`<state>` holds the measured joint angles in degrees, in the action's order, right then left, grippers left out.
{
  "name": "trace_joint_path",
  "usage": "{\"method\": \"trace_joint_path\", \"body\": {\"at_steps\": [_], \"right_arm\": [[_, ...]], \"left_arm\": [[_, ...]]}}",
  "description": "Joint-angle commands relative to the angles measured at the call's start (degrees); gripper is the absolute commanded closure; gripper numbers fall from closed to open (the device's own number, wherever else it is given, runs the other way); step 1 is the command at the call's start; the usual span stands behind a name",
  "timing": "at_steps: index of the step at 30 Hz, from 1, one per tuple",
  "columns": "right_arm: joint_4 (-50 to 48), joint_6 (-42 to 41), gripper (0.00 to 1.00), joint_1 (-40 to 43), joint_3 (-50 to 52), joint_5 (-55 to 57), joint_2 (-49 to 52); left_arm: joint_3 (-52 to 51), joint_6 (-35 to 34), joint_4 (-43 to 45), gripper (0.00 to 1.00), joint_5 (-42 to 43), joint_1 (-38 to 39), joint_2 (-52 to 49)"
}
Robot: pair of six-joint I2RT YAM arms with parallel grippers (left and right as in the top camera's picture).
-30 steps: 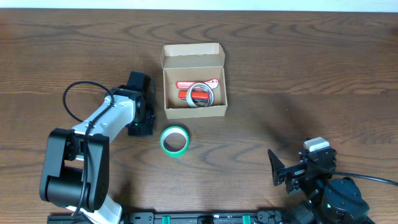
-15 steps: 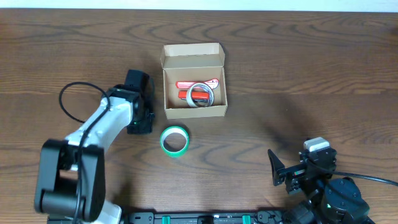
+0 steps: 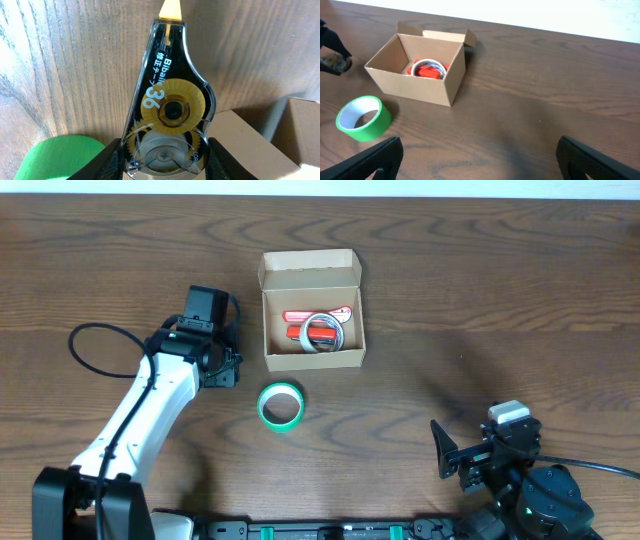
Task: Pack container
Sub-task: 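Lift the correction tape dispenser with the left gripper and carry it into the box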
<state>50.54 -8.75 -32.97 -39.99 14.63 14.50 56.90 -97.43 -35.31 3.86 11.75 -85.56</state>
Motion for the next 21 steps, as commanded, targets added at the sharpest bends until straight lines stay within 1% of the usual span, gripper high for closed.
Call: {"method": "trace_joint_path", "body": {"at_steps": [1, 5, 11, 13, 18, 21], "right_arm": [[0.1, -0.6, 0.01, -0.3, 0.0, 0.4, -0.3], [0.1, -0.6, 0.01, -0.3, 0.0, 0.3, -0.3], [0.1, -0.6, 0.01, -0.3, 0.0, 0.4, -0.3], [0.1, -0.6, 0.01, -0.3, 0.0, 0.4, -0.3], [0.1, -0.6, 0.01, -0.3, 0.0, 0.4, -0.3], [0.1, -0.6, 0.01, -0.3, 0.0, 0.4, -0.3]], "left_arm": [[2.4, 1.2, 0.0, 0.59, -1.5, 1.1, 1.0], [5.2, 2.2, -0.8, 0.59, -2.0, 3.1, 1.0], [11.0, 5.7, -0.9, 0.56, -6.5, 8.2, 0.9], [13.4, 6.4, -1.1, 0.56, -7.5, 10.1, 0.4], [19.6, 7.6, -3.9, 0.56, -8.6, 14.1, -2.6], [23.4, 8.8, -4.5, 0.56, -8.5, 16.5, -6.3]]}}
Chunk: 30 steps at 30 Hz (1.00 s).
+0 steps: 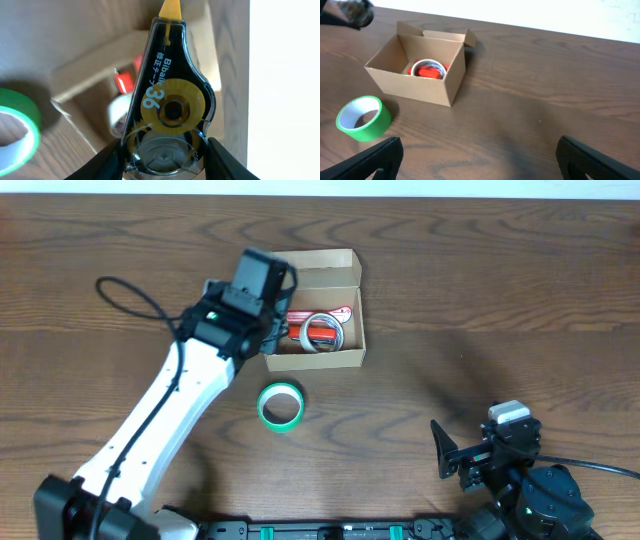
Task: Pack container
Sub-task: 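Lift the correction tape dispenser with the left gripper and carry it into the box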
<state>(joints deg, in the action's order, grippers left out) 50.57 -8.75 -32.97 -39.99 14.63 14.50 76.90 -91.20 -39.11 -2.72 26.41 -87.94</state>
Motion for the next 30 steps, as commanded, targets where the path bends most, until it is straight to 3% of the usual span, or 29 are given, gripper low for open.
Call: {"method": "trace_joint_path", "body": {"at_steps": [1, 12, 30], "right_arm": [[0.1, -0.6, 0.01, -0.3, 0.0, 0.3, -0.3], [0.1, -0.6, 0.01, -0.3, 0.0, 0.4, -0.3], [0.1, -0.6, 0.01, -0.3, 0.0, 0.4, -0.3]], "left_arm": [[4.3, 2.6, -0.9, 0.56, -1.9, 2.4, -4.9], [8.1, 2.5, -1.3, 0.55, 1.5, 5.5, -15.7], [8.1, 2.7, -4.4, 0.55, 3.8, 4.6, -22.2]]}}
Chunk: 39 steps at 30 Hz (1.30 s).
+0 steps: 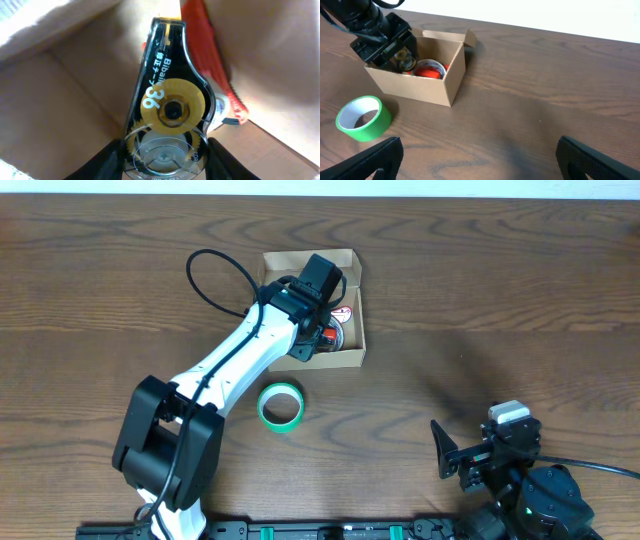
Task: Pack container
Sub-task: 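Lift the correction tape dispenser with the left gripper and carry it into the box, then open the left gripper to drop the dispenser in the box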
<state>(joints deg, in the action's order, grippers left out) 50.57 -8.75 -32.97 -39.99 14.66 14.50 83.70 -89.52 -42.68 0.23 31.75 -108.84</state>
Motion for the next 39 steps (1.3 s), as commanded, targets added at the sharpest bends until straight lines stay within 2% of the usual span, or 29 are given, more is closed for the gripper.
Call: {"method": "trace_joint_path", "body": {"at_steps": [1, 6, 10, 14, 23, 28, 31, 34, 39], "right_arm": [[0.1, -0.6, 0.01, -0.3, 0.0, 0.3, -0.3], [0.1, -0.6, 0.01, -0.3, 0.0, 0.3, -0.3], [0.1, -0.6, 0.01, -0.3, 0.0, 0.3, -0.3], [0.1, -0.6, 0.01, -0.3, 0.0, 0.3, -0.3], [0.1, -0.6, 0.01, -0.3, 0.0, 0.3, -0.3], [0.1, -0.6, 0.01, -0.3, 0.0, 0.3, -0.3], [0.1, -0.6, 0.01, -0.3, 0.0, 0.3, -0.3], [0.1, -0.6, 0.01, -0.3, 0.0, 0.3, -0.3], [0.1, -0.6, 0.01, -0.3, 0.0, 0.3, -0.3]], "left_arm": [[1.3, 1.0, -1.0, 0.55, 1.1, -1.0, -1.6], [1.3, 1.0, -1.0, 0.54, 1.5, -1.4, -2.9], [1.3, 1.0, -1.0, 0.45, 2.4, -1.5, -3.5], [1.3, 1.0, -1.0, 0.42, 2.4, -1.5, -3.6], [1.5, 1.2, -0.6, 0.43, 2.4, -1.6, -3.2], [1.9, 4.8, -0.6, 0.42, 2.4, -2.3, 2.0], [1.9, 9.0, -1.1, 0.37, 2.4, -3.0, 7.1], [1.9, 12.9, -6.0, 0.21, 1.4, -3.2, 13.5], [1.1, 10.9, -21.0, 0.14, -3.0, -3.0, 22.3]]}}
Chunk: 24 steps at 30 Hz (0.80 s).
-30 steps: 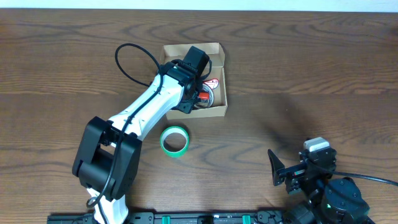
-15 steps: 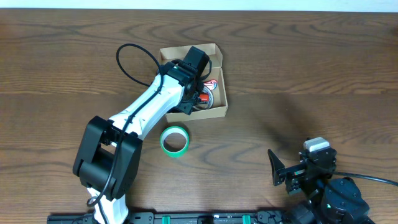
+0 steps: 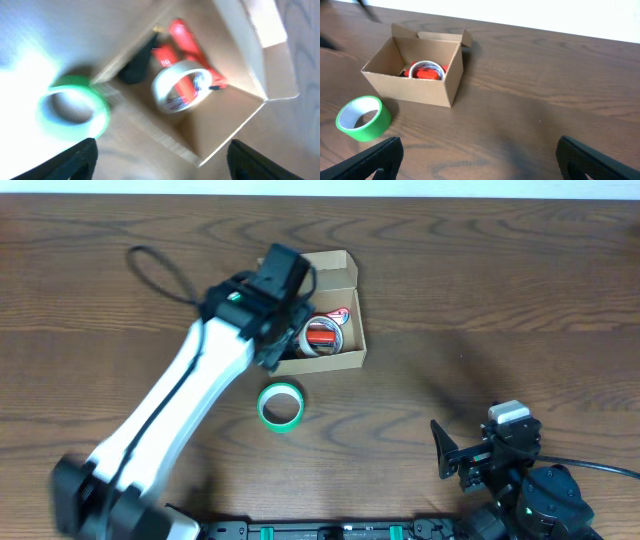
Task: Pack container
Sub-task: 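Open the left gripper to drop the dispenser in the box, then move the left gripper to the green tape roll and grasp its rim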
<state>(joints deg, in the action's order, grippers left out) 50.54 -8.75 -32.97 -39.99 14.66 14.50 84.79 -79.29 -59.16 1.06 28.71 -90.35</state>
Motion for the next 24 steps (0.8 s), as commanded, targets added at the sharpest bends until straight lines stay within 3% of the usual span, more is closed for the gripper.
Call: {"method": "trace_joint_path", "body": {"at_steps": [1, 5, 7, 13, 19, 24], "right_arm": [[0.1, -0.6, 0.01, -0.3, 0.0, 0.3, -0.3], [0.1, -0.6, 0.01, -0.3, 0.0, 0.3, -0.3], [0.1, -0.6, 0.01, -0.3, 0.0, 0.3, -0.3], [0.1, -0.6, 0.01, -0.3, 0.0, 0.3, -0.3], [0.1, -0.6, 0.01, -0.3, 0.0, 0.3, -0.3], [0.1, -0.6, 0.01, -0.3, 0.0, 0.3, -0.3]], "left_arm": [[-1.0, -0.7, -8.0, 0.12, -4.6, 0.2, 6.5], [-6.8, -3.7, -12.9, 0.11, -4.6, 0.2, 14.3], [-11.2, -5.4, -13.0, 0.02, -4.0, 0.2, 18.4], [-24.4, -11.2, -12.1, 0.04, 1.1, 0.2, 26.4], [-33.9, -12.9, -4.4, 0.04, 6.2, 0.5, 25.6], [-36.1, -12.9, 2.4, 0.05, 6.8, 2.5, 20.5]]}}
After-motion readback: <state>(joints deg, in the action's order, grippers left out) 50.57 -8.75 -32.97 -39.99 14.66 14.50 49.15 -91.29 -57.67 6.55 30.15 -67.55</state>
